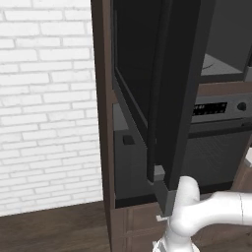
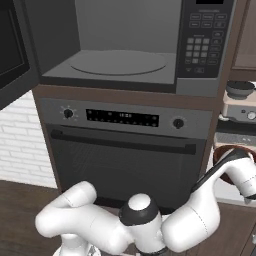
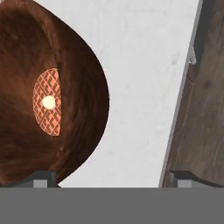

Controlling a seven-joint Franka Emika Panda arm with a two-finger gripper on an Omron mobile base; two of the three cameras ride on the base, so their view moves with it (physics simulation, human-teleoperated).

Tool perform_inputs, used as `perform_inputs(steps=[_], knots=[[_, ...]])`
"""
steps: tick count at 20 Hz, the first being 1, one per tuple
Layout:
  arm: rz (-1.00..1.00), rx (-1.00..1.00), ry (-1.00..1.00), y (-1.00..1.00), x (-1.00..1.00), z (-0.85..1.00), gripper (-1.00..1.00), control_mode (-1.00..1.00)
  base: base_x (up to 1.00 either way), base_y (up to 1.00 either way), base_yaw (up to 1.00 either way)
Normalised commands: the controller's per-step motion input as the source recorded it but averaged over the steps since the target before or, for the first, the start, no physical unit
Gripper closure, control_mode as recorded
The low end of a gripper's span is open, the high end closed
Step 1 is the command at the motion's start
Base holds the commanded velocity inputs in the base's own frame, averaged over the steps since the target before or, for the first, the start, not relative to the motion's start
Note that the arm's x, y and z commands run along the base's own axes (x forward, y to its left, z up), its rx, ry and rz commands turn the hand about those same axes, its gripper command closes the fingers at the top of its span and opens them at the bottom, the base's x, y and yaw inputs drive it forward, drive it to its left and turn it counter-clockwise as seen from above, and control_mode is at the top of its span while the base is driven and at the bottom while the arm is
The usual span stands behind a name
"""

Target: Open the microwave, place the bowl with waffle inside the microwave, then close the microwave door and turn it on.

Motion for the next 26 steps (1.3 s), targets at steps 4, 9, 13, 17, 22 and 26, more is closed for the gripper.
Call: perform_inputs(steps=[4, 9, 13, 17, 22, 26], knots=[[-0.02, 0.04, 0.01, 0.0, 0.34, 0.0, -1.0, -1.0, 0.0, 0.0, 0.0], [-0.03, 0.03, 0.03, 0.0, 0.36, 0.0, -1.0, -1.0, 0.0, 0.0, 0.0], [-0.01, 0.01, 0.02, 0.0, 0.29, -0.02, -1.0, -1.0, 0.0, 0.0, 0.0], [-0.01, 0.01, 0.0, -0.02, 0.18, -0.15, -1.0, -1.0, 0.0, 0.0, 0.0], [-0.01, 0.02, 0.0, -0.03, 0.0, -0.31, -1.0, -1.0, 0.0, 0.0, 0.0], [-0.02, 0.01, 0.0, -0.03, 0.0, -0.31, -1.0, -1.0, 0.0, 0.0, 0.0]])
